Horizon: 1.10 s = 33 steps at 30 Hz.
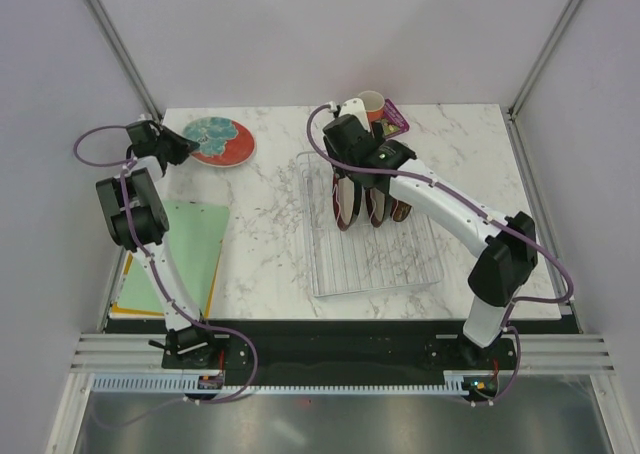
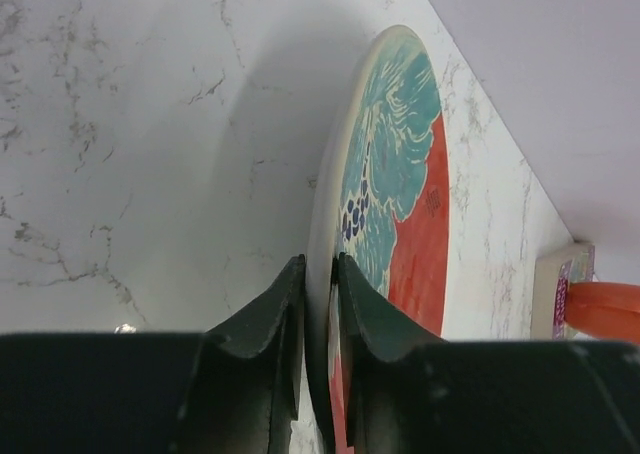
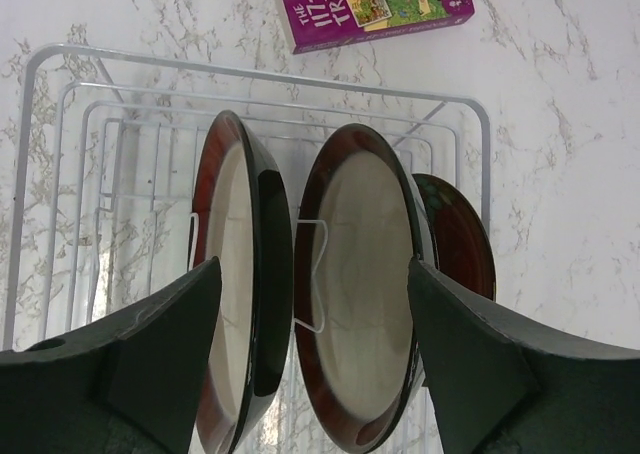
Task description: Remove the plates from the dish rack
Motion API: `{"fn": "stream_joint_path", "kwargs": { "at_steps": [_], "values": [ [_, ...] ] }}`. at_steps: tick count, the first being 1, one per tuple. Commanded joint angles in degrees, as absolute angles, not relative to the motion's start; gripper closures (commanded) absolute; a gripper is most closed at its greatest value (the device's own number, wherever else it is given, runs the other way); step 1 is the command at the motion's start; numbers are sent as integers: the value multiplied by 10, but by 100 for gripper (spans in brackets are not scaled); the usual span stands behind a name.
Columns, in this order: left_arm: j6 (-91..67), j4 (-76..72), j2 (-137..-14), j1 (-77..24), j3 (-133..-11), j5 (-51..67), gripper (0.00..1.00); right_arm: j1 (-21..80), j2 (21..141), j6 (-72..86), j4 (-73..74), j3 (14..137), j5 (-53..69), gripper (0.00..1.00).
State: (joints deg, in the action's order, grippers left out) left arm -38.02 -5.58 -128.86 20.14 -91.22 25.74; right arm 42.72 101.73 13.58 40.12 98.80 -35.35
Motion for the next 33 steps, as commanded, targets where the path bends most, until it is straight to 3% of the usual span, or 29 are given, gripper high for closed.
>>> {"fn": "stream_joint_path", "kwargs": {
  "at_steps": [1,2,3,5,6,7,16,20,24,25,33],
  "values": [
    [-366,-53,-1296,207,-945,220,69,448,1024,147,418,991,-382,19],
    [-367,-31,-1300,208,-947,207,64,451,1025,149,420,992,-385,19],
    [-367,-16,-1303,209,-963,201,50,456,1027,151,422,992,-386,19],
    [-365,23,-1310,209,-988,197,34,461,1036,156,431,997,-395,20],
    [-362,34,-1314,209,-993,192,3,466,1040,160,435,998,-404,20],
    [-362,43,-1314,209,-996,187,0,468,1048,163,440,1001,-408,20],
    [-359,69,-1250,207,-957,133,0,490,1097,192,472,1018,-494,33],
    [-361,69,-1224,207,-936,128,0,492,1107,197,475,1020,-523,53],
    [-356,65,-1208,207,-928,124,0,494,1109,203,479,1021,-537,97],
    [-354,65,-1206,207,-927,124,0,495,1107,206,480,1021,-546,100],
    [-344,71,-1185,206,-920,112,0,515,1109,199,506,1058,-642,100]
  ]
}}
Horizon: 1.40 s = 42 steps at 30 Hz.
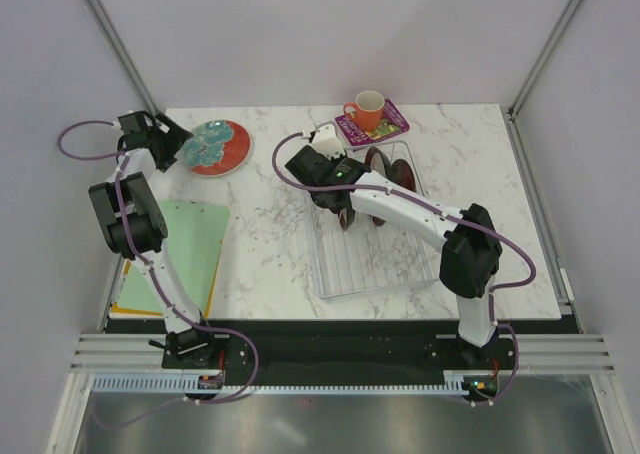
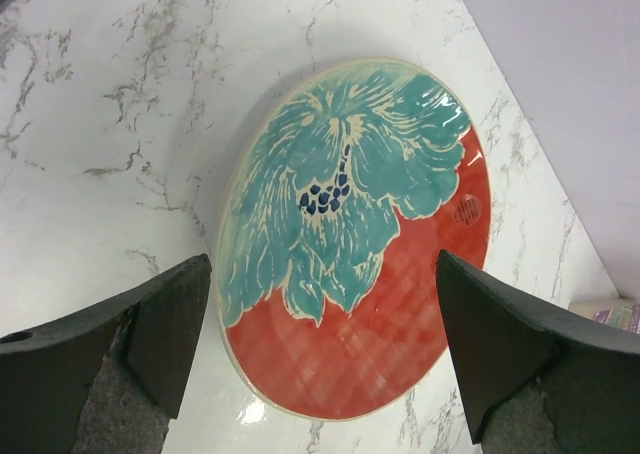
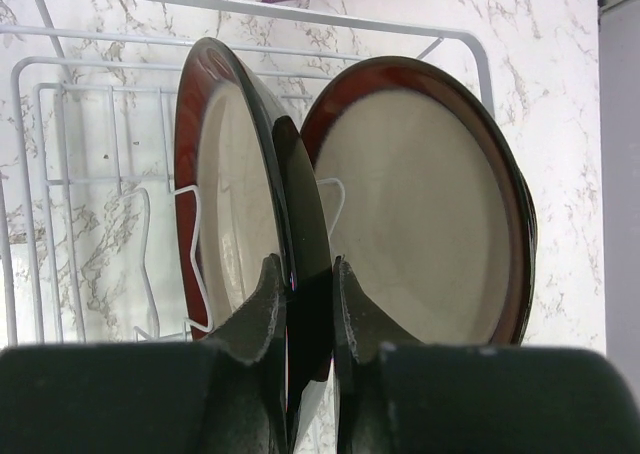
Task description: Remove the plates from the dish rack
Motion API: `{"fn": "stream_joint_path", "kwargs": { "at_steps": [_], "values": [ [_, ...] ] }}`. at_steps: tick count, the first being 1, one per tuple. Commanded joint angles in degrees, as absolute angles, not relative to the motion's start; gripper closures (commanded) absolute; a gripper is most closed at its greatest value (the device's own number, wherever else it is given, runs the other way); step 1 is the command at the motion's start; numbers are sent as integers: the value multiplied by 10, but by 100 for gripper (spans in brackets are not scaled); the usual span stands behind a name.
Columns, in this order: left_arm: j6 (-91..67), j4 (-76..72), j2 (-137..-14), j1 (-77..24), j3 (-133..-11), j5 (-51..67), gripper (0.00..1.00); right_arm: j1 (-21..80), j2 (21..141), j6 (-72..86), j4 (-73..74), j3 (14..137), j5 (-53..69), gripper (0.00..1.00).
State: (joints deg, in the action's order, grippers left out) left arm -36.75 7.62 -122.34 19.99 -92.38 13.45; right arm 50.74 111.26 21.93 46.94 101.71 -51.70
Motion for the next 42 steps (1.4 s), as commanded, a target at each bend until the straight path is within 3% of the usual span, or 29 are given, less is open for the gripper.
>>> {"fn": "stream_joint_path", "kwargs": {
  "at_steps": [1,9,28,42],
  "values": [
    [-343,73,-1182,206,-919,113,0,517,1109,198,510,1068,-653,100],
    [-352,89,-1162,201,-912,126,0,526,1091,197,533,1099,-717,100],
    [-359,109,-982,174,-805,232,0,548,1033,189,558,1156,-718,100],
    [-473,-119,-767,158,-545,488,0,528,955,157,421,1207,-422,100]
  ]
}}
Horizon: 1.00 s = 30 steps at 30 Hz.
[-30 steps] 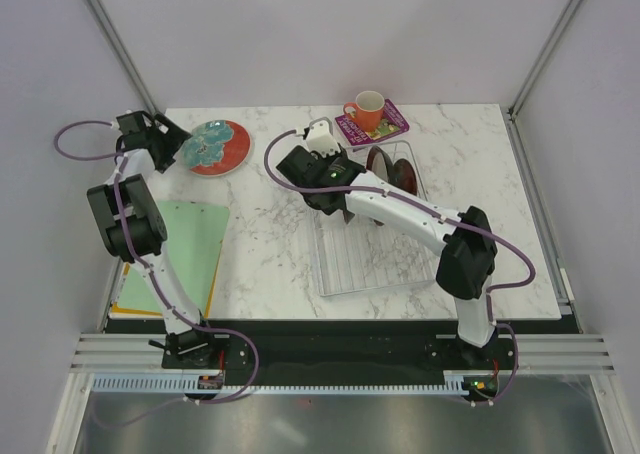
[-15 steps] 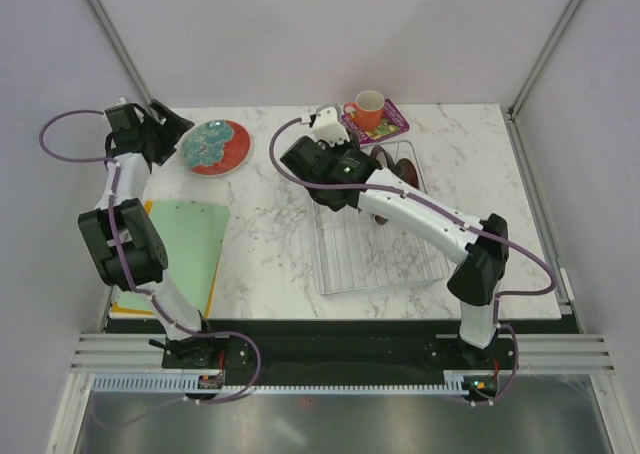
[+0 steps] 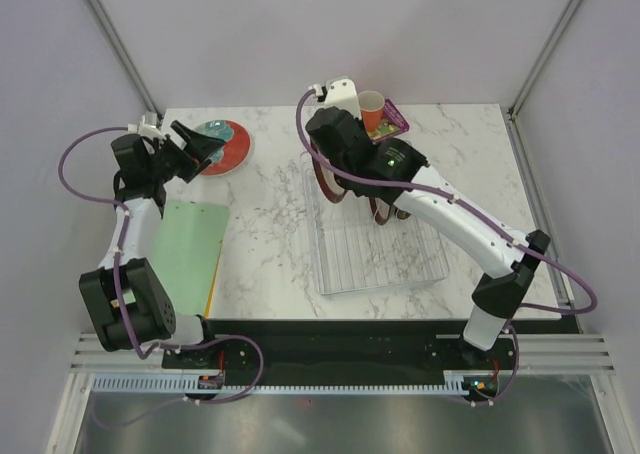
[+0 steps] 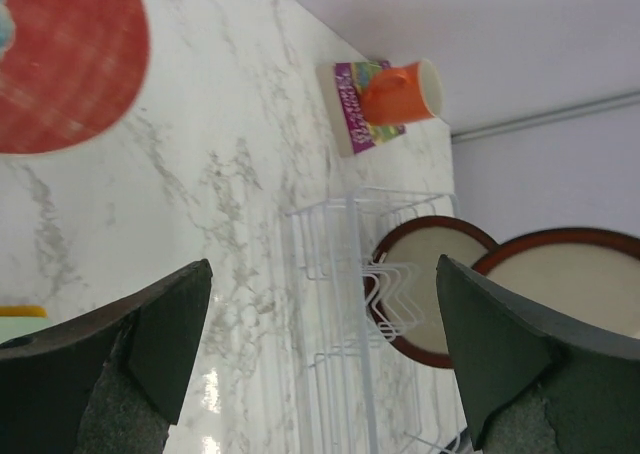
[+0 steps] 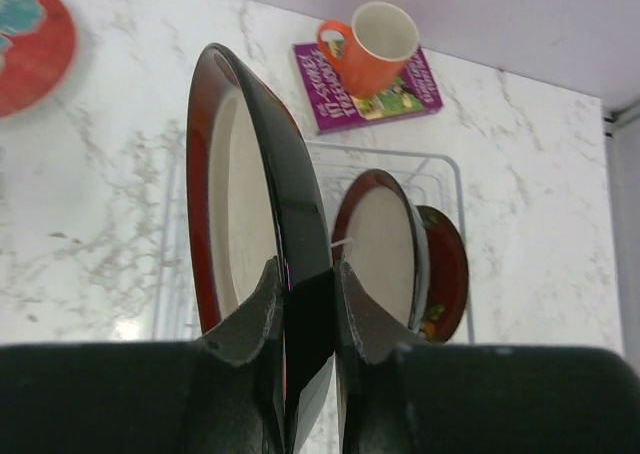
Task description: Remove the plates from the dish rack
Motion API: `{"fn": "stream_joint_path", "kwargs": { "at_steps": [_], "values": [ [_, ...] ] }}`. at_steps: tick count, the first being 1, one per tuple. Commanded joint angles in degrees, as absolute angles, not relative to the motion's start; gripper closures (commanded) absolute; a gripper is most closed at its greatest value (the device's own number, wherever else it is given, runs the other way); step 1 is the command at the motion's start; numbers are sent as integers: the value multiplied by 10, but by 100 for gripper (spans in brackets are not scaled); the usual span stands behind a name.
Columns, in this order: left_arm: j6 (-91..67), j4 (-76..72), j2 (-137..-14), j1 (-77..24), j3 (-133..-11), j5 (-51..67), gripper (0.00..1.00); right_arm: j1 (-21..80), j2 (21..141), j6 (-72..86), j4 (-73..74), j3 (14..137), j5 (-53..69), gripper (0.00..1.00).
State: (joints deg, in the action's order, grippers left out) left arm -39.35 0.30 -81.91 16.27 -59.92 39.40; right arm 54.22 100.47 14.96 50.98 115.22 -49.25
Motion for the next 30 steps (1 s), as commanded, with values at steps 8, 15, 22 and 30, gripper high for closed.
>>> {"fn": "stream_joint_path", "kwargs": {
  "at_steps": [8,15,22,30],
  "values": [
    [-565,-290,-706,151,-460,534,0,449,904,259,309,1088,-140,100],
    [-656,-373,-650,139,-394,570,0,393,882,340,143,979,26,100],
    [-632,-356,-635,132,-345,583,0,382,889,384,52,921,100,100],
    [-535,-251,-633,127,-334,541,0,373,882,385,45,906,119,100]
  ]
}}
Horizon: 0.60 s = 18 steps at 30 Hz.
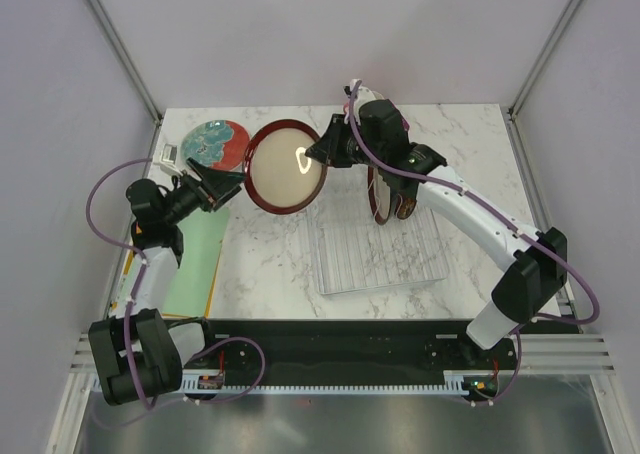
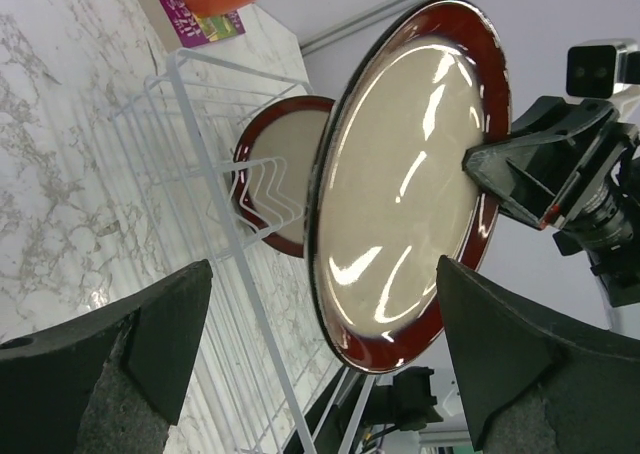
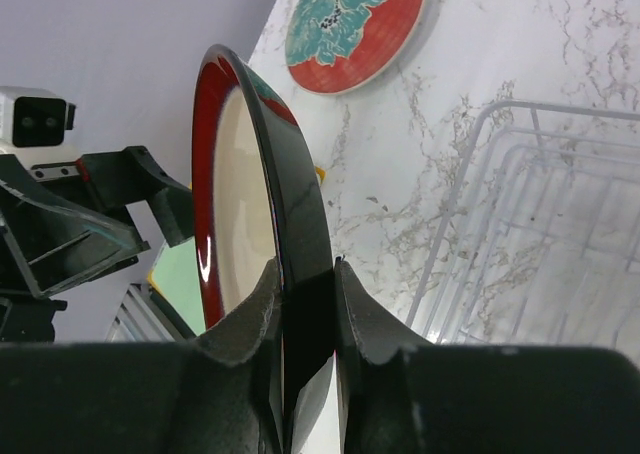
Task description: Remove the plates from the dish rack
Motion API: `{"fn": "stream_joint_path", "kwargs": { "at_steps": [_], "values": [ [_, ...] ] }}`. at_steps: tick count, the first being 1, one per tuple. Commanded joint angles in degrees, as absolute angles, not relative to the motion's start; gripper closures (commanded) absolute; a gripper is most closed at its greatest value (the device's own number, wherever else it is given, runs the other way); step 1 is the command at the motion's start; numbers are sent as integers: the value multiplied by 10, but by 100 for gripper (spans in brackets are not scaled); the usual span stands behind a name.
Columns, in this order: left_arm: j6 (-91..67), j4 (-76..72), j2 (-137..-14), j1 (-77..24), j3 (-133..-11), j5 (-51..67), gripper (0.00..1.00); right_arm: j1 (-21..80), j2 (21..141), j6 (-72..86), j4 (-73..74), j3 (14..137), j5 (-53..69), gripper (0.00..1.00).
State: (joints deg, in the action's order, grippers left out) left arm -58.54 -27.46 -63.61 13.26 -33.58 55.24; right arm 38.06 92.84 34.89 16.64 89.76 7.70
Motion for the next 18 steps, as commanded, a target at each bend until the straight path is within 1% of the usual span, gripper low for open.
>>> {"fn": "stream_joint_path", "kwargs": {
  "at_steps": [1,7,11,14,17,18],
  "values": [
    [-537,-264,-638,126,-333,541,0,372,883,393,39,897,126,100],
    [-575,-335,-677,99,-330,536,1,369,889,442,-40,849,165,100],
    [-591,-382,-700,91,-336,533,9,366,889,489,-105,818,193,100],
    [-584,-383,-718,91,-348,529,14,360,893,517,-140,802,205,100],
    [-584,-389,-743,91,-361,530,26,353,899,535,-171,789,221,100],
    [-584,-389,-748,91,-363,530,36,352,903,539,-172,789,226,100]
  ]
}}
